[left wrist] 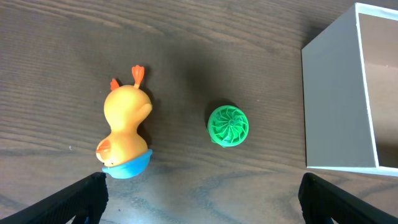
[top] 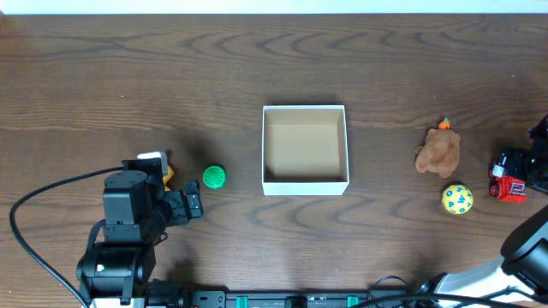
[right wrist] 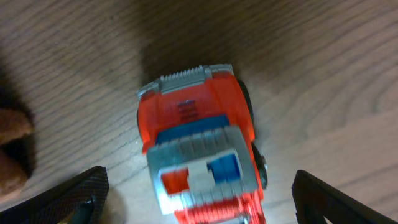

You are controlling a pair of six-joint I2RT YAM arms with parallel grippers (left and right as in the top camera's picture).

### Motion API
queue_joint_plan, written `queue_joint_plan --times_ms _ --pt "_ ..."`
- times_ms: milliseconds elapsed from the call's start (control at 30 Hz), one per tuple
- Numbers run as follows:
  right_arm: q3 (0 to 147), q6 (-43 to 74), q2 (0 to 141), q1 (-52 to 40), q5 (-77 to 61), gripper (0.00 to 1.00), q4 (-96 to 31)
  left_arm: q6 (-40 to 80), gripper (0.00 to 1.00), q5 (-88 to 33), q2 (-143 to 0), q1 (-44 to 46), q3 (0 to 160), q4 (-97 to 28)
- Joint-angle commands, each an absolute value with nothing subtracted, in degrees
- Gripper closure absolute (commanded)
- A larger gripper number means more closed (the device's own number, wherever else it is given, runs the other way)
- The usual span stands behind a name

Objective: Pack container
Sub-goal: 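Reach the right gripper to the red fire truck and grasp it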

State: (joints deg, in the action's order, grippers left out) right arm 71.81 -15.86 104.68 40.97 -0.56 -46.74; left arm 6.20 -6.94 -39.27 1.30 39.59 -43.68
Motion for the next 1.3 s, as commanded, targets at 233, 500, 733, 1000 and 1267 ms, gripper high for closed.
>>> queue_joint_plan --times_ms 233,500,733,1000,1267 --pt "72.8 -16.8 106.0 41.3 -1.0 0.2 -43.1 6.5 0.02 -7.1 -39.2 1.5 40.8 -43.9" --pt "72.8 -16.8 106.0 41.3 -2.4 0.4 -42.6 6.5 0.02 -7.1 -39.2 1.5 40.8 -43.9" --pt "72.8 -16.8 106.0 41.3 -2.5 0.52 -42.6 6.5 0.02 -7.1 -39.2 1.5 40.8 -43.9" --pt "72.8 -16.7 106.0 41.3 -4.1 0.59 -42.7 6.5 0.02 -7.1 -39.2 1.5 40.8 -43.9" --pt "72.9 -12.8 105.1 41.3 -4.8 0.74 -42.7 6.5 0.02 -7.1 -39.2 1.5 40.8 -43.9"
